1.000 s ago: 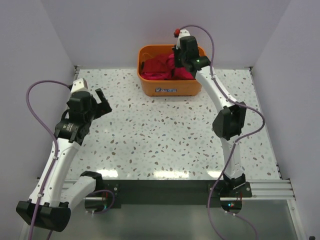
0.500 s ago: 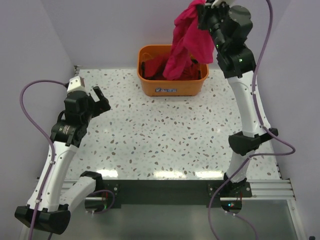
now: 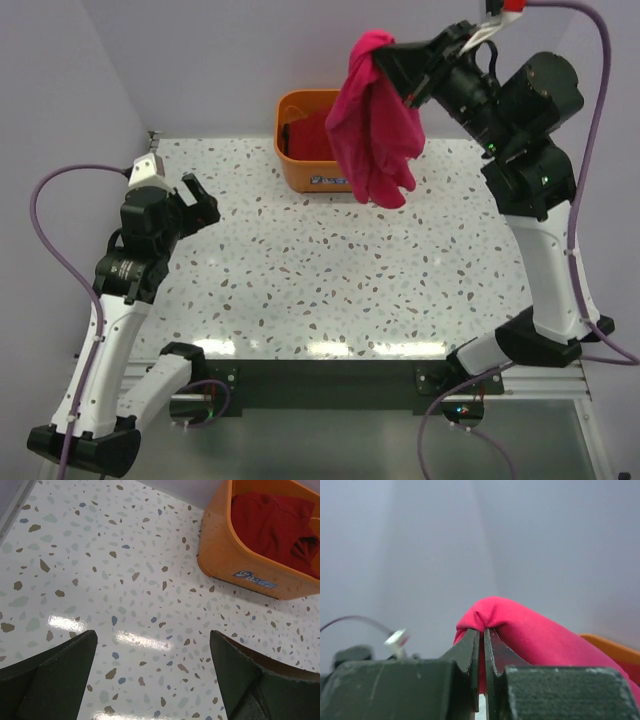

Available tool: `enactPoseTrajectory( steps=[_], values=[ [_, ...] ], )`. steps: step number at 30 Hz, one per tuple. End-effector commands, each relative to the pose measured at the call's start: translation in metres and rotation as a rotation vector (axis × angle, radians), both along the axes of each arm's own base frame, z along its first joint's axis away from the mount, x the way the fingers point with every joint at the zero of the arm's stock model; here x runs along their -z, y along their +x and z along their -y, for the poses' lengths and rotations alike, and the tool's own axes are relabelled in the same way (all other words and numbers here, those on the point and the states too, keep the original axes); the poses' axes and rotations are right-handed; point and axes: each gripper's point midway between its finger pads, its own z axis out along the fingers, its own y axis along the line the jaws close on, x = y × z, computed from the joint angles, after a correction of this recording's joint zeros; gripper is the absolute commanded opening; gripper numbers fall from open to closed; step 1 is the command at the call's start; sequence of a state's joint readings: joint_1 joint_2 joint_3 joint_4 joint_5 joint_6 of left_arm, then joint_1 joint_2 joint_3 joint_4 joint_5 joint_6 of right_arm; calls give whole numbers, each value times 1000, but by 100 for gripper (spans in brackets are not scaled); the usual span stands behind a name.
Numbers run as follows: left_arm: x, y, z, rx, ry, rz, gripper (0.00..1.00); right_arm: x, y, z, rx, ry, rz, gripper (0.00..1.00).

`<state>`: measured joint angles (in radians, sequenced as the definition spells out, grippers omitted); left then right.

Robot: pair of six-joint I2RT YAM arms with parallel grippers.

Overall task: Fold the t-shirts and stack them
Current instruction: Move the tshirt to the center of the board, then flatten the tshirt out

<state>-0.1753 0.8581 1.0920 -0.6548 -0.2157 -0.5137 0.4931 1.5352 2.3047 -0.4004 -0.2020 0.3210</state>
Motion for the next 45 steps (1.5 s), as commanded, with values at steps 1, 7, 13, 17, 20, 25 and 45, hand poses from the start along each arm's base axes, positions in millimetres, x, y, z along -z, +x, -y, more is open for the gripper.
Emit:
enactPoseTrajectory(
  steps=[1,7,13,17,20,25,45],
  values=[
    [-23,-9,3,16,-31,62,100,21,-66,-45,-298,-17,-69,0],
    [-18,-24,-6,-23,-25,43,100,140,-42,-10,8,-66,-393,0],
    [15,-21,1,3,-29,-49,100,361,-28,87,495,-323,-860,0],
    [60,-14,19,68,-71,-184,100,470,-40,132,606,-438,-1121,69],
    [89,-18,38,152,-121,-255,100,485,-54,159,716,-531,-1137,99],
    [124,-46,89,319,-238,-335,100,474,-71,178,775,-535,-1105,99],
    [243,-221,232,628,-116,-784,79,488,-38,95,370,-489,-1065,98]
  ],
)
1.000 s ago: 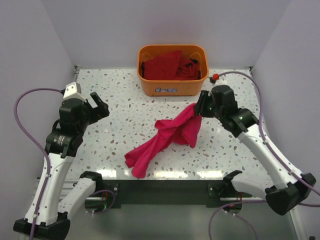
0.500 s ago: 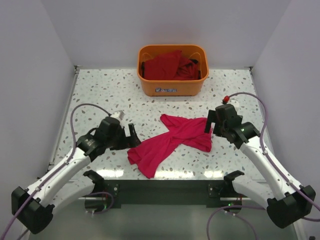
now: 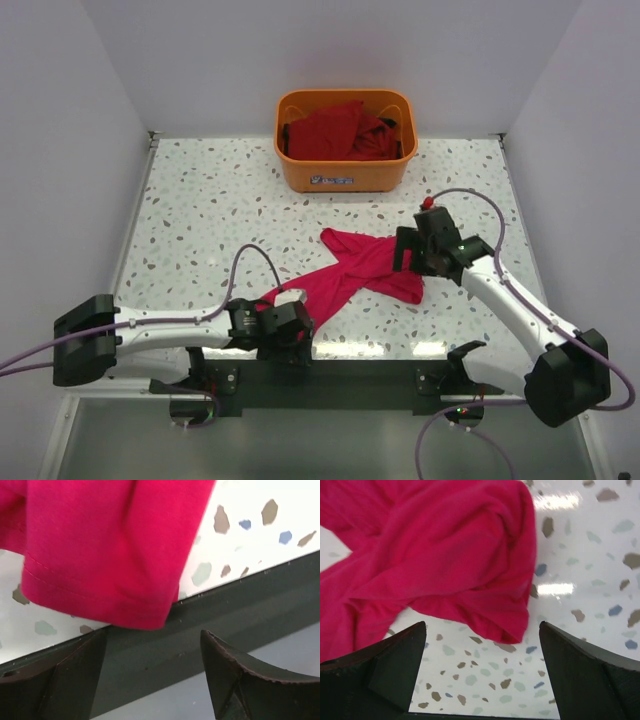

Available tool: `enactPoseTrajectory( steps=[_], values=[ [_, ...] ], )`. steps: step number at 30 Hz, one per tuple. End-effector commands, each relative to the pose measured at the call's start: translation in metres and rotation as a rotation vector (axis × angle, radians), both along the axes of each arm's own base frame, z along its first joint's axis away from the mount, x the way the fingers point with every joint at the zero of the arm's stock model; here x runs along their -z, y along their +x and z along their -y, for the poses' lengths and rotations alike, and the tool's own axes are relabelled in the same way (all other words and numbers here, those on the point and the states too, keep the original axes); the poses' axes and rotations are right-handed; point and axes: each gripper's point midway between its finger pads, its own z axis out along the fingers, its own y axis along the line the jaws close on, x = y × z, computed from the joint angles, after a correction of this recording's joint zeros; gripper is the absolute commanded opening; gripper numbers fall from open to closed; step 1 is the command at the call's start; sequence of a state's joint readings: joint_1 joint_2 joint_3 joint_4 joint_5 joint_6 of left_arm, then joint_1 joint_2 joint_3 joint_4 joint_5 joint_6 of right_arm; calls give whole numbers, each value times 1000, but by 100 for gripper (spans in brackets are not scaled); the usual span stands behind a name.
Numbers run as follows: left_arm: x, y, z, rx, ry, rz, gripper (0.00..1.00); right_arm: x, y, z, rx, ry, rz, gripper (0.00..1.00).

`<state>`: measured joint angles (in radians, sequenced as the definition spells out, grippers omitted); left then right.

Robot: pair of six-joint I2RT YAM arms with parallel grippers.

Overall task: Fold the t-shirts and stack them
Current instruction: Flatten the tshirt out

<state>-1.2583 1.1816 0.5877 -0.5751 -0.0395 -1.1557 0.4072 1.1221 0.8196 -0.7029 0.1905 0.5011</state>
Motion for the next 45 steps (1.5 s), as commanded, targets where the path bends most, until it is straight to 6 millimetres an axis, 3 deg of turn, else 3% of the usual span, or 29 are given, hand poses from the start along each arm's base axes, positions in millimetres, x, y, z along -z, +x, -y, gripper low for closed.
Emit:
enactPoseTrajectory(
  steps=[1,4,8,10,13,15,16,17,20,23,24,26,27,32,36,40,42,43,44,45],
  values=[
    [-18,20,28,-97,-90,61,79,-49,40,-54,-195,119,167,98],
    [-24,28,15,-166,-39,85,82,-55,49,-88,-302,60,192,99],
    [-22,47,-22,-316,11,112,84,-54,70,-123,-368,61,206,99],
    [-23,59,-24,-340,-50,119,79,-58,88,-140,-377,67,226,98],
    [-21,64,-22,-325,-64,124,76,-42,99,-159,-415,45,202,98],
    [-18,66,-21,-326,-46,119,73,-46,108,-171,-442,37,225,98],
    [-12,65,-22,-323,-21,111,72,-34,113,-175,-445,11,212,98],
    [-10,65,-22,-323,-11,104,71,-39,121,-179,-439,10,232,98],
    [-4,66,-28,-335,42,99,68,-25,135,-185,-423,-26,211,98],
    [-7,73,-27,-355,37,115,47,-7,141,-192,-437,-52,193,96],
    [-8,74,-28,-349,40,122,34,-6,144,-194,-435,-56,196,95],
    [-12,78,-28,-342,49,136,17,7,148,-197,-436,-70,180,90],
    [-13,79,-29,-349,58,140,0,12,149,-198,-442,-75,174,89],
    [-19,84,-40,-371,112,175,0,36,156,-202,-451,-118,170,84],
    [-36,92,-39,-382,95,218,0,57,158,-205,-456,-127,145,76],
    [-51,103,-47,-405,126,284,0,68,166,-204,-442,-154,167,60],
    [-58,107,-48,-407,132,306,0,73,167,-199,-421,-178,165,31],
    [-62,112,-51,-419,140,330,0,68,169,-195,-402,-189,177,21],
    [-66,114,-54,-426,150,342,0,65,167,-193,-396,-192,184,5],
    [-77,119,-52,-440,133,364,0,59,167,-190,-393,-195,196,0]
  ],
)
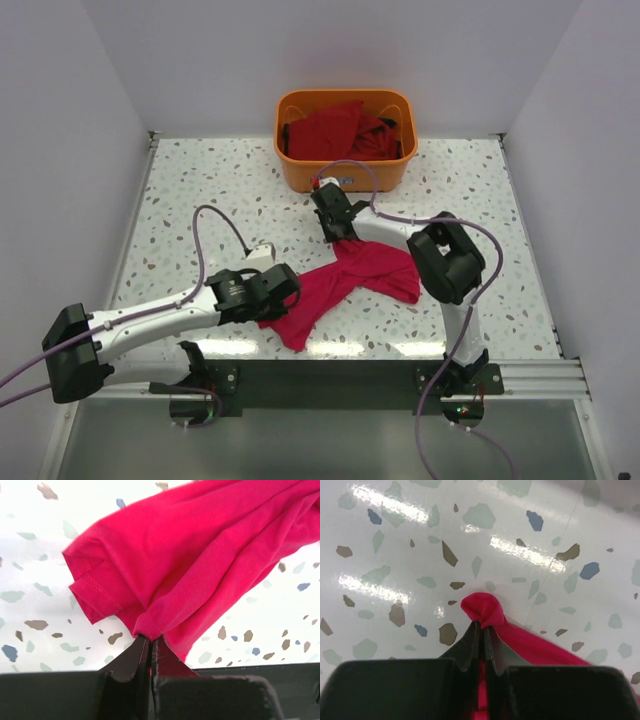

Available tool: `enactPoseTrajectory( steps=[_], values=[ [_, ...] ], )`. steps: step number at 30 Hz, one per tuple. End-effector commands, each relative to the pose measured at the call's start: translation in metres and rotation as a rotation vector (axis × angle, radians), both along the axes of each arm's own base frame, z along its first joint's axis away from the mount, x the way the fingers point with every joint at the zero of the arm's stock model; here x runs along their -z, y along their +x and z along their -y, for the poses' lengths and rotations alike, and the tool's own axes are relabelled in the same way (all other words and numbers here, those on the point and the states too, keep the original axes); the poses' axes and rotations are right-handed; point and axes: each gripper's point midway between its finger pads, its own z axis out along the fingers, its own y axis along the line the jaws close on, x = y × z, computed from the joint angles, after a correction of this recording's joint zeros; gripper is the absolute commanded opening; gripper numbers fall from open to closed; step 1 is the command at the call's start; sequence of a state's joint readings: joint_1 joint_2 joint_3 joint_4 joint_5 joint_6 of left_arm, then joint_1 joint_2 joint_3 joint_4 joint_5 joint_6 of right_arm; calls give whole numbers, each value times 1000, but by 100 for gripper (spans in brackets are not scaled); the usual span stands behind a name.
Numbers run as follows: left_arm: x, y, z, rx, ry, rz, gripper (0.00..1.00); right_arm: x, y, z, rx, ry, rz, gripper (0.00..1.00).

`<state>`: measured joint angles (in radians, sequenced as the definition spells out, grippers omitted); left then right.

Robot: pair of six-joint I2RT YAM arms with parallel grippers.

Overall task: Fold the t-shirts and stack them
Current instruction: Flatten the tshirt out

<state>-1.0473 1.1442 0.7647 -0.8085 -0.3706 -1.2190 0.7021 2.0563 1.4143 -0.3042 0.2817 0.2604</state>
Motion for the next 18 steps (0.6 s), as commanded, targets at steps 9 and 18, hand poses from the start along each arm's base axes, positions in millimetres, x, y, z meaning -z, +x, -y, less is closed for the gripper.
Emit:
enactPoseTrajectory(
  steps=[9,18],
  values=[
    [-171,66,-38,-178,19,465,0,-245,-21,81,172,96,476,0],
    [-341,61,-60,-91,-290,850,0,-432,-136,164,153,435,775,0]
  ],
)
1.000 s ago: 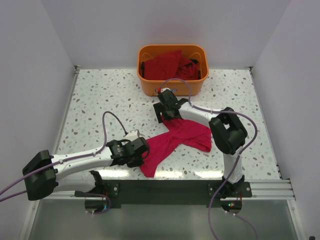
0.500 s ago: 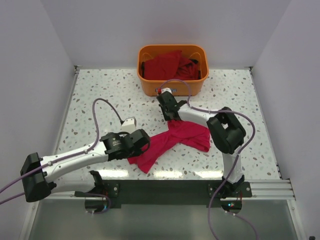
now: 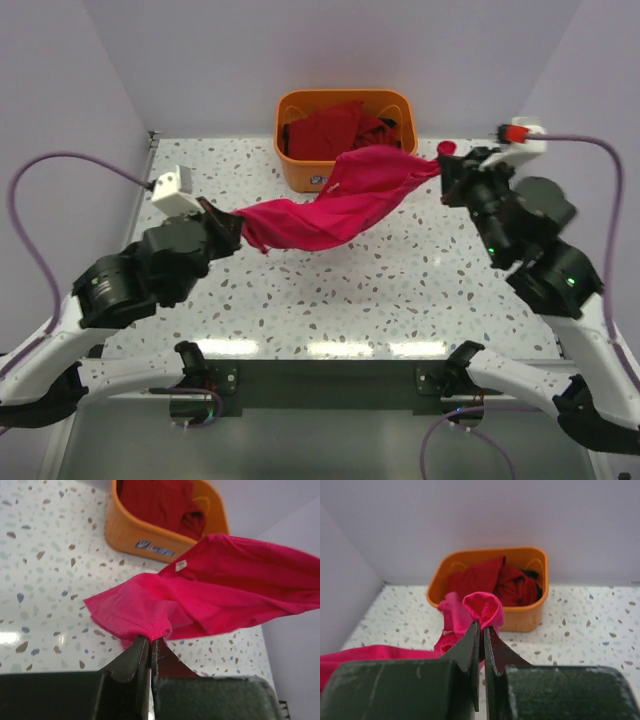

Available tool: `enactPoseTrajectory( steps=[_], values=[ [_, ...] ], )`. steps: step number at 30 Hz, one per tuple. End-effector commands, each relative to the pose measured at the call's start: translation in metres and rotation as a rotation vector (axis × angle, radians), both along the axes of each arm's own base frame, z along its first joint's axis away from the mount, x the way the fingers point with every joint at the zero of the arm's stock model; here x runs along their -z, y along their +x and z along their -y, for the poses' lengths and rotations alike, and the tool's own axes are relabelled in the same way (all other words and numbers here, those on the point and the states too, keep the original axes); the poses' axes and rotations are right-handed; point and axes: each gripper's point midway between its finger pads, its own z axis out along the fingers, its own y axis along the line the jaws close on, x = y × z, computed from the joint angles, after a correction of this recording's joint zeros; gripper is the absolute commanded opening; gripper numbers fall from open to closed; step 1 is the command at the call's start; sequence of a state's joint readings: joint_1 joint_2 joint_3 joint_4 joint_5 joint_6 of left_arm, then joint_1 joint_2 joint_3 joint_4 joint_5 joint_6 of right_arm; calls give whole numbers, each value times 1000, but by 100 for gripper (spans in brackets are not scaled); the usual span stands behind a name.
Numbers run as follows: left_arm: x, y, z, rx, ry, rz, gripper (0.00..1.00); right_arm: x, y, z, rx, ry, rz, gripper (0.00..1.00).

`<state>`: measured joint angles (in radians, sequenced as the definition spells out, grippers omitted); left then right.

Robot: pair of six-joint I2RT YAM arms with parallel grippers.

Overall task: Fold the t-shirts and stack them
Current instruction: Flatten the tshirt out

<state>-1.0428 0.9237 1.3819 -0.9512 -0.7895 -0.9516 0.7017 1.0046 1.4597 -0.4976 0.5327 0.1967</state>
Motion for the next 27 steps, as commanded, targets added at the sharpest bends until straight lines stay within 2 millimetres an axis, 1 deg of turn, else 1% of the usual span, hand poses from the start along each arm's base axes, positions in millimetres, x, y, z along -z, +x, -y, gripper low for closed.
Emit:
enactPoseTrajectory(
  steps=[1,2,3,4,5,6,7,8,10,11,12,13,14,15,16,18,20,21,22,24,25,26,27],
  values=[
    [-76,-5,-18,48,-86,219,0,-31,-38,18,-67,20,31,0],
    [-90,-11,-28,55,-109,255,0,-40,-46,23,-73,40,46,0],
    [-96,-13,-31,58,-118,268,0,-49,-56,31,-76,64,65,0],
    [-98,-13,-39,34,-116,272,0,-57,-65,42,-57,77,70,0],
    [-101,-15,-45,17,-131,275,0,-62,-70,49,-40,93,73,0],
    [-100,-16,-50,2,-134,269,0,-65,-74,58,-15,103,77,0],
    [-95,-17,-56,-15,-117,253,0,-69,-80,72,32,115,77,0],
    [-94,-18,-58,-28,-135,244,0,-70,-84,80,62,135,76,0],
    [-84,-18,-67,-66,-114,222,0,-68,-90,98,133,143,61,0],
    [-79,-18,-70,-93,-121,207,0,-66,-90,119,254,153,54,0],
    [-71,-16,-80,-142,-80,193,0,-57,-91,130,320,120,24,0],
    [-65,-15,-85,-174,-60,184,0,-55,-93,144,397,104,15,0],
    [-58,-13,-87,-221,-69,164,0,-49,-90,159,531,75,-6,0],
    [-46,-13,-100,-283,-11,147,0,-39,-91,166,593,24,-40,0],
    [-40,-12,-102,-308,-3,133,0,-36,-88,166,612,16,-52,0],
    [-32,-9,-101,-347,-2,114,0,-28,-76,152,588,-19,-83,0],
    [-28,-5,-96,-353,15,110,0,-25,-66,146,596,-51,-88,0],
    [-29,-4,-93,-354,22,112,0,-27,-64,148,621,-63,-77,0],
    [-35,-2,-92,-350,26,124,0,-34,-60,146,625,-67,-58,0],
    [-50,4,-79,-317,1,152,0,-47,-55,141,607,-31,-22,0],
    [-60,5,-78,-286,40,178,0,-58,-55,141,590,-33,-1,0],
    [-71,6,-75,-268,29,201,0,-66,-55,139,574,-20,18,0],
    [-87,8,-68,-247,-25,239,0,-75,-53,136,560,-1,41,0]
  ],
)
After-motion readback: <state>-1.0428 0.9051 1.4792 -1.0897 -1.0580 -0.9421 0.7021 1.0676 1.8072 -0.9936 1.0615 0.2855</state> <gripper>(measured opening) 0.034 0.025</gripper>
